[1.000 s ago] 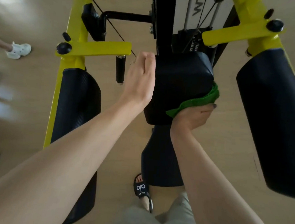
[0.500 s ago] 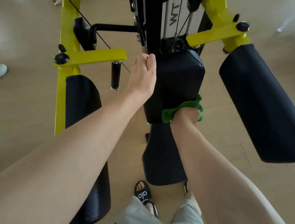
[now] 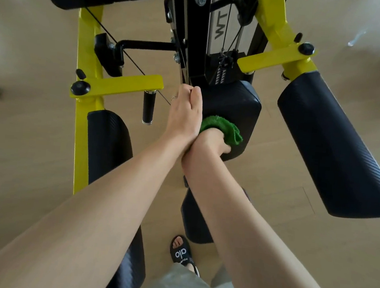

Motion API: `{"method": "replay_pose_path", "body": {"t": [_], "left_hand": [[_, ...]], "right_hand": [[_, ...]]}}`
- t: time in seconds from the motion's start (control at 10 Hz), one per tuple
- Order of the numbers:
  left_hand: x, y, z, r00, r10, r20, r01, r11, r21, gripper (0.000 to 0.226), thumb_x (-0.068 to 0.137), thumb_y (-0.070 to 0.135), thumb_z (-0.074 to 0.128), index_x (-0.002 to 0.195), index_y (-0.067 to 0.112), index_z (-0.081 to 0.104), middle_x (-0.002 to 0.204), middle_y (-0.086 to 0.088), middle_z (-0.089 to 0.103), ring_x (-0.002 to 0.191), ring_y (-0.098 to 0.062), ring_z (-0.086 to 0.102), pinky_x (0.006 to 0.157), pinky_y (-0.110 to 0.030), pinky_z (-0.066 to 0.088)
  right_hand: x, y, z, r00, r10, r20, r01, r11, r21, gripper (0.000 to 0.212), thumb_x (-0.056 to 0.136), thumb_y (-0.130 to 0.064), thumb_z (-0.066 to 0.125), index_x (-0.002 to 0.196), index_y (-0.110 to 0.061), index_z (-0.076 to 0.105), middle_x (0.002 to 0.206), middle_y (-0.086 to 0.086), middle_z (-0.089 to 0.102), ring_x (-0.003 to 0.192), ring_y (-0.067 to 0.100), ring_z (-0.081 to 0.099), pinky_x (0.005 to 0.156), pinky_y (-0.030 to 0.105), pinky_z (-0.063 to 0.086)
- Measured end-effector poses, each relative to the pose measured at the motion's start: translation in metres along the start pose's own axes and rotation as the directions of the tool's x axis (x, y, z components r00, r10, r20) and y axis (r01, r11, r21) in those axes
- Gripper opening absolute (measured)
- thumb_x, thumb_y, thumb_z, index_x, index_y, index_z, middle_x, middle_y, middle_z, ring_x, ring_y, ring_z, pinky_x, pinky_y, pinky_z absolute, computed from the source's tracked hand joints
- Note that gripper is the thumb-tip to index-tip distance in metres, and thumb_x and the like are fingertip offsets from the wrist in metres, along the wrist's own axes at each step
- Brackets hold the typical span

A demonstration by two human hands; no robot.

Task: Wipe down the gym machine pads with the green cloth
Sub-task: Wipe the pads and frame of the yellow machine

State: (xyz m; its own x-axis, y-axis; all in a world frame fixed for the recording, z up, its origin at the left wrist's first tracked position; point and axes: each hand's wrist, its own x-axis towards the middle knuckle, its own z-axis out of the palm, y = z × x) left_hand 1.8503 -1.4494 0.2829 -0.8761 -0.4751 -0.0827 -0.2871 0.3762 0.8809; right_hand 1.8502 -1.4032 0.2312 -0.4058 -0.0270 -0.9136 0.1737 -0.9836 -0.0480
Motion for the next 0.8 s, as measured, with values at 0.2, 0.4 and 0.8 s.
{"method": "replay_pose_path", "body": {"t": [0.2, 0.4, 0.8], "left_hand": [[0.002, -0.004, -0.003, 0.998, 0.039, 0.045, -0.041, 0.999, 0.026, 0.027, 0.108, 0.032, 0.03, 0.094, 0.012, 0.041, 0.08, 0.007, 0.041, 0.073, -0.008, 0.04, 0.06, -0.02, 0.032], [0.003, -0.008, -0.002, 0.996, 0.068, 0.054, -0.07, 0.997, 0.038, 0.026, 0.109, 0.031, 0.029, 0.093, 0.013, 0.04, 0.081, 0.009, 0.038, 0.073, -0.006, 0.039, 0.063, -0.01, 0.034], [0.001, -0.008, -0.005, 0.995, 0.068, 0.069, -0.069, 0.997, 0.02, 0.029, 0.109, 0.032, 0.029, 0.092, 0.013, 0.042, 0.084, 0.009, 0.038, 0.077, -0.005, 0.039, 0.067, -0.007, 0.033]], "right_hand": [[-0.018, 0.002, 0.013, 0.894, -0.436, -0.102, 0.244, 0.665, -0.706, 0.049, 0.105, -0.04, 0.022, 0.147, -0.017, 0.032, 0.143, 0.017, 0.045, 0.121, 0.041, 0.051, 0.104, 0.05, 0.041], [0.008, -0.034, 0.013, 0.892, -0.436, -0.12, 0.21, 0.635, -0.743, 0.048, 0.111, -0.021, 0.017, 0.157, -0.006, 0.02, 0.161, 0.019, 0.026, 0.143, 0.037, 0.033, 0.114, 0.045, 0.029], [-0.013, -0.021, 0.009, 0.125, -0.723, 0.68, 0.729, -0.398, -0.557, 0.039, 0.104, -0.041, 0.027, 0.135, -0.017, 0.034, 0.123, 0.018, 0.044, 0.088, 0.025, 0.051, 0.07, 0.033, 0.045]]}}
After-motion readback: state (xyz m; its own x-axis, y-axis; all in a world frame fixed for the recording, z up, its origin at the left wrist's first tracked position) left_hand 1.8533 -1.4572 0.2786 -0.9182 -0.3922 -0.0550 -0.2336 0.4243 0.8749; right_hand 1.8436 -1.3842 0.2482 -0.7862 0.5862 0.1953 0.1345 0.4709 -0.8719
